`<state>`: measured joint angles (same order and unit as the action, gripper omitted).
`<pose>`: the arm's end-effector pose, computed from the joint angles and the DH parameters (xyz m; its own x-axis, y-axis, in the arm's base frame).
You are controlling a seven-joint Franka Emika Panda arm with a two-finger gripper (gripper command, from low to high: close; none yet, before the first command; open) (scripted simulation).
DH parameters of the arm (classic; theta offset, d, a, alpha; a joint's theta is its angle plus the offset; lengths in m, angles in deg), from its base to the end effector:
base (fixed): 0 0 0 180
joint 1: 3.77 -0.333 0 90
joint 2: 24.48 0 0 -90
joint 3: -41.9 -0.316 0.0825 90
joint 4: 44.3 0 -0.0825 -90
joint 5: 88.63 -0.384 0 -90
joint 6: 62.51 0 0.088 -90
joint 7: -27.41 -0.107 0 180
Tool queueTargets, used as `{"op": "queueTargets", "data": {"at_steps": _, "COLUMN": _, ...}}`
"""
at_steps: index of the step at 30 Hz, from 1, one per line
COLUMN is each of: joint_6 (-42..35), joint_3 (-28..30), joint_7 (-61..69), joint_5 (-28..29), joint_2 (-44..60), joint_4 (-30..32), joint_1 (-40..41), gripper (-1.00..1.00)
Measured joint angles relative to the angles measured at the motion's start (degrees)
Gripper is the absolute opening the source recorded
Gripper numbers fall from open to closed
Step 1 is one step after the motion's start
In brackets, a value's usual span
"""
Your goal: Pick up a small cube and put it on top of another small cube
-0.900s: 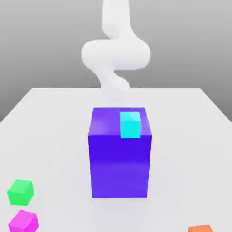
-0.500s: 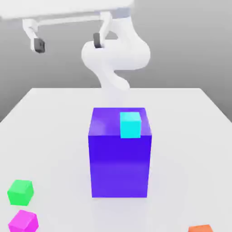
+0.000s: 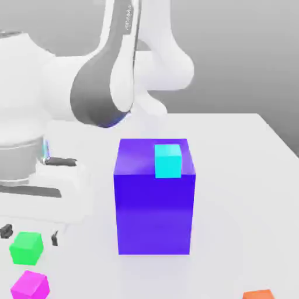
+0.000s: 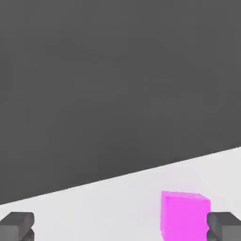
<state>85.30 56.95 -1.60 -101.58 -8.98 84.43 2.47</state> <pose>0.5112 -0.2038 0.2559 0.4934 -0.8693 0.0312 -0.8646 -0.4940 -0.0912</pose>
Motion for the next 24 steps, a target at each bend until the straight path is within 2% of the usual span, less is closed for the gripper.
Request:
{"op": "queueTargets", "data": {"at_steps": 3, "joint_6": 1.9, "joint_3": 0.8, "joint_7": 0.7, "joint_5": 0.1, "joint_2": 5.9, "joint_4": -0.3, "joint_1": 1.5, "gripper": 0.00}}
{"op": "queueTargets", "data": {"at_steps": 7, "joint_6": 7.4, "joint_3": -1.9, "joint_7": 2.8, "joint_5": -2.5, "joint_2": 14.2, "joint_4": -1.9, "joint_1": 4.2, "gripper": 0.00}}
{"op": "queueTargets", "data": {"at_steps": 8, "joint_6": 8.6, "joint_3": -2.7, "joint_7": 3.3, "joint_5": -3.1, "joint_2": 15.8, "joint_4": -2.3, "joint_1": 4.8, "gripper": -1.00}}
{"op": "queueTargets", "data": {"at_steps": 14, "joint_6": 9.1, "joint_3": -3.0, "joint_7": 3.6, "joint_5": -3.5, "joint_2": 16.6, "joint_4": -2.5, "joint_1": 5.1, "gripper": -1.00}}
{"op": "queueTargets", "data": {"at_steps": 18, "joint_6": 4.9, "joint_3": -0.6, "joint_7": 1.8, "joint_5": -1.0, "joint_2": 10.9, "joint_4": -1.1, "joint_1": 3.3, "gripper": -1.00}}
{"op": "queueTargets", "data": {"at_steps": 24, "joint_6": 1.6, "joint_3": 6.3, "joint_7": -6.1, "joint_5": 3.4, "joint_2": -0.9, "joint_4": 7.3, "joint_1": 2.6, "gripper": -1.00}}
